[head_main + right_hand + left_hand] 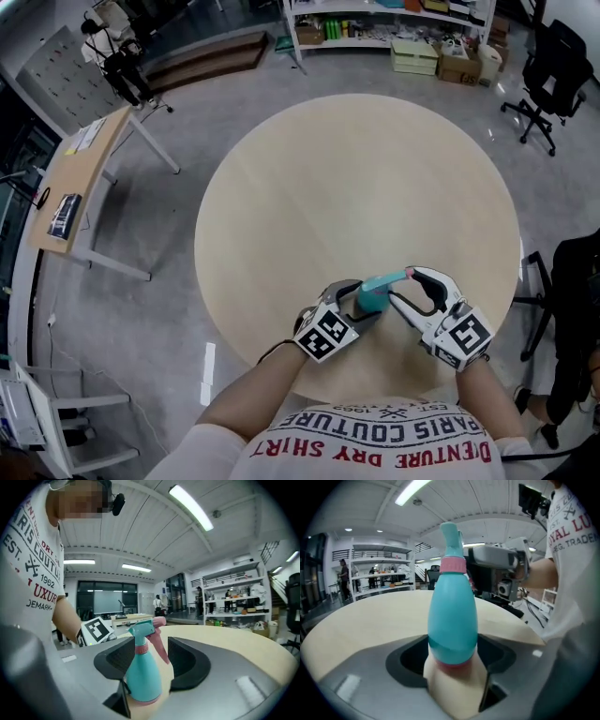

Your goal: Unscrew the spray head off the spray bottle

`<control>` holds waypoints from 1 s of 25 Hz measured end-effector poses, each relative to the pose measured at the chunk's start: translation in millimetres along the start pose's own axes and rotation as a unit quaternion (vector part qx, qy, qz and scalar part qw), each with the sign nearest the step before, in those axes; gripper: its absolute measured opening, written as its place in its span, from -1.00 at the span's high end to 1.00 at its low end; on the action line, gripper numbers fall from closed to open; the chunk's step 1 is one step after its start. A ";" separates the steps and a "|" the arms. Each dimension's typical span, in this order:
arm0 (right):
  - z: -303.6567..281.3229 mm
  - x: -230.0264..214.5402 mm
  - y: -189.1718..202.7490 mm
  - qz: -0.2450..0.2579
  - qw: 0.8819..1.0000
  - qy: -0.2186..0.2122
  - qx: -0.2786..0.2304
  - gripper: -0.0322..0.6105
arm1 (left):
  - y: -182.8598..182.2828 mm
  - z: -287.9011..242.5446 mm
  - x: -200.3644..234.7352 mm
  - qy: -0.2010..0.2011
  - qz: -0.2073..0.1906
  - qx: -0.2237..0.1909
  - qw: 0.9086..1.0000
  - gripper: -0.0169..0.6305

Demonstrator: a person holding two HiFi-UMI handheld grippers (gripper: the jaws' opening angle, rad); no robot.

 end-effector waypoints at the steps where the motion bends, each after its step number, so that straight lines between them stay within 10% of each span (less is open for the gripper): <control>1: 6.1 4.6 1.2 -0.009 1.000 0.017 -0.006 0.24 | 1.2 0.3 -2.5 -0.018 0.019 -0.002 1.000 -0.05; 7: -2.0 12.8 13.3 -0.019 0.999 0.045 0.018 0.32 | -6.7 -9.0 -4.8 -0.103 0.098 -0.016 0.990 -0.05; 17: -18.6 23.8 11.8 0.007 0.998 0.050 0.036 0.48 | -3.9 -9.5 -25.7 -0.119 0.088 -0.018 0.989 -0.04; 21: -20.5 23.9 10.7 0.021 0.999 -0.002 0.044 0.50 | 0.4 -5.4 -21.6 -0.081 0.058 -0.018 0.995 -0.04; 25: -18.8 20.3 8.3 0.051 0.989 -0.123 0.066 0.50 | 5.2 0.0 -13.5 0.039 -0.041 -0.009 0.998 -0.04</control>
Point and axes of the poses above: the fingertips, and each gripper's own axes: z backward along the fingers, x to its left, y out of its underside, the point moved 6 cm from there along z, backward along the fingers, and after that the axes turned 5 degrees about x, right-handed, at the moved point
